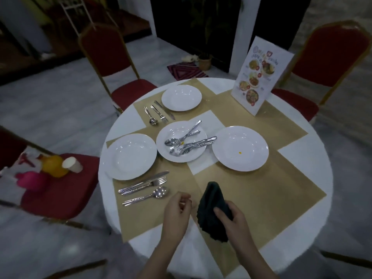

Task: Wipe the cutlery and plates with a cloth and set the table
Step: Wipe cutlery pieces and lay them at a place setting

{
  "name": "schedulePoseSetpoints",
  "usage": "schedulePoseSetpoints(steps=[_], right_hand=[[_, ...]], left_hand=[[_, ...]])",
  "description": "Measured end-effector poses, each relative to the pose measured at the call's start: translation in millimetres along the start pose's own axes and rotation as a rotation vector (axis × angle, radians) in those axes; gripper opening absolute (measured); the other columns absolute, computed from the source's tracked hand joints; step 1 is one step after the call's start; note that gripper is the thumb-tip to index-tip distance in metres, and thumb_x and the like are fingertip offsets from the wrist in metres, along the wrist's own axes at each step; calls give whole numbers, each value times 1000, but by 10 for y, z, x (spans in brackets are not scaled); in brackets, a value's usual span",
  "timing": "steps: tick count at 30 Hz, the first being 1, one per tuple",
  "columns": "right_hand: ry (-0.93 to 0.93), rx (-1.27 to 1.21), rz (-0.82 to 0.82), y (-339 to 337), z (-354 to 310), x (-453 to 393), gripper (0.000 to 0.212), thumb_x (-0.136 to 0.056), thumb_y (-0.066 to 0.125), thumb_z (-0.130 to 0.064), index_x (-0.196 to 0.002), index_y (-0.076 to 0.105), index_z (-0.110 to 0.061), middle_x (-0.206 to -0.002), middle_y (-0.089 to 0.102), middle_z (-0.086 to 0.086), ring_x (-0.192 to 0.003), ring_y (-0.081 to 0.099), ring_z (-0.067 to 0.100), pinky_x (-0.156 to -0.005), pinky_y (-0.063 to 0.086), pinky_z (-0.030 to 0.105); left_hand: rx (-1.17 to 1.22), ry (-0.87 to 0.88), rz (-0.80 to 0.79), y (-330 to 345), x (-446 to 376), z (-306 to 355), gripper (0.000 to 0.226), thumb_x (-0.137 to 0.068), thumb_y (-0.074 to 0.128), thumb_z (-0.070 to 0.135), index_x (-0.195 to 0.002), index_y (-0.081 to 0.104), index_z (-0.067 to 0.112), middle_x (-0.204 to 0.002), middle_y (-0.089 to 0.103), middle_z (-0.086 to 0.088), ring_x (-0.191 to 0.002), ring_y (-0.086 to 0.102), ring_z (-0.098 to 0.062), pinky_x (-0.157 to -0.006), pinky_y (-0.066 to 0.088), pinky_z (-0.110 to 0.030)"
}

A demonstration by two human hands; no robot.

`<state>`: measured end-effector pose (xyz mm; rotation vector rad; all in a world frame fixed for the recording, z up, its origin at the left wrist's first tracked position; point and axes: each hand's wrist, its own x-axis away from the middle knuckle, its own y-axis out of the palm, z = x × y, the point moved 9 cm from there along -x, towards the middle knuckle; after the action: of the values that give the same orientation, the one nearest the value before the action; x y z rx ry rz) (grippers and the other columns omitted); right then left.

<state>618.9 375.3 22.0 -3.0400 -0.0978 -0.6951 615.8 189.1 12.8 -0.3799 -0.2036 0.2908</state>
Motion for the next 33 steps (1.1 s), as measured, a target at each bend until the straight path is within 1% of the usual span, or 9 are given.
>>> schedulePoseSetpoints(steps=[5,7,12,17,21,25,27,30,33], right_hand=[[25,69,-77,-78,4,-233,9,-94,60,-14,-99,66,-11,-93,71,8,-76,69,12,-55,54,26],[26,89,-100,-86,-36,-365,9,-94,60,-15,-99,66,-12,-93,71,7,-78,69,13,-55,53,23],[24,108,-88,-216,-139,-674,8,-93,60,-13,-98,67,-11,-90,72,7,-81,70,18,-54,53,23],[18,167,-51,-411,-198,-984,8,-90,64,-13,-97,69,-14,-88,74,3,-85,70,18,-69,56,30],[31,209,-62,-486,-170,-1167,10,-89,65,-10,-98,69,-12,-87,75,3,-87,70,20,-79,57,39],[44,238,-89,-528,-156,-1274,10,-89,65,-10,-97,69,-15,-87,75,0,-83,70,13,-80,56,36],[59,236,-93,-571,-132,-1360,13,-89,65,-8,-98,70,-17,-88,76,-2,-84,70,11,-79,56,31],[58,250,-123,-613,-117,-1521,20,-88,66,-9,-106,70,-16,-96,75,-1,-95,69,15,-84,55,31],[78,240,-172,-616,-152,-1693,11,-89,65,-9,-97,69,-15,-87,75,-2,-84,69,10,-65,53,18]], left_hand=[[22,-64,99,-59,-4,-211,26,-92,59,7,-87,61,33,-85,66,11,-73,60,1,-65,53,-26],[22,-78,123,-69,-80,-261,25,-92,58,8,-87,61,32,-86,66,10,-74,60,1,-66,54,-27],[48,-91,129,5,-438,-303,25,-92,58,8,-87,60,32,-85,66,7,-73,61,-4,-67,54,-28],[-123,-6,145,151,-1116,28,11,-91,57,11,-94,64,18,-85,64,8,-78,60,-10,-68,45,-24],[-365,105,80,427,-1702,280,22,-91,53,8,-112,61,7,-112,58,-5,-92,56,-17,-65,27,-17],[-481,124,43,660,-2108,248,28,-88,52,1,-115,57,2,-118,55,-13,-105,54,-27,-72,31,-22],[-428,71,88,698,-2189,150,23,-87,53,1,-110,58,2,-108,57,-12,-96,56,-26,-70,31,-22],[-170,-201,292,585,-2173,-76,9,-89,55,8,-94,62,3,-82,65,-7,-69,60,-18,-64,45,-28],[297,-525,415,622,-2110,-393,19,-91,56,9,-82,64,-6,-61,63,-10,-39,59,-12,-45,53,-26]])
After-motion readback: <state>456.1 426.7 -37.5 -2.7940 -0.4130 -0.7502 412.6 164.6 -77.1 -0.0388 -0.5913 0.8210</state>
